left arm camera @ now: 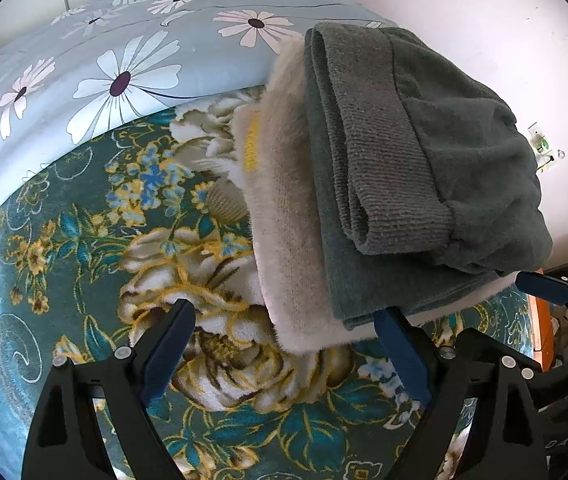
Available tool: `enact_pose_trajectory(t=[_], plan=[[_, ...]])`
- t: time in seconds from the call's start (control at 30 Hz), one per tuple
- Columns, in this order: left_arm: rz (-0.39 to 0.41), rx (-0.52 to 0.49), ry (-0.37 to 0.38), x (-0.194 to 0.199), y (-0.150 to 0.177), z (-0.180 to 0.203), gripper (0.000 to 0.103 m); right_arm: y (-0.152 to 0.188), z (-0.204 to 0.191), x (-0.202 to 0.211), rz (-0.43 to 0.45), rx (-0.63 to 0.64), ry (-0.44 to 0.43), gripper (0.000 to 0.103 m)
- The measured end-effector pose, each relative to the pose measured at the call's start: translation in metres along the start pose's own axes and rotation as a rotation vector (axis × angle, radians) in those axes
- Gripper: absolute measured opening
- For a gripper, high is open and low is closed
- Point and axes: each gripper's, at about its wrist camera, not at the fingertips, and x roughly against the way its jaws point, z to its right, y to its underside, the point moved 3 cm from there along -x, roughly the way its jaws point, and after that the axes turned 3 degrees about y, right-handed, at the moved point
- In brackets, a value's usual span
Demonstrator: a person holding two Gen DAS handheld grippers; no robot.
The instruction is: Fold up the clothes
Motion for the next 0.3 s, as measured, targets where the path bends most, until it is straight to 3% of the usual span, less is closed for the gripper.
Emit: enact_pose_trajectory(t=[0.3], plan=[[0.010,-0.031,-0.029,0.011,-0.002,0.007,0.091,0.001,0.009,0.007,0.019,-0.030,-0.018,0.103]])
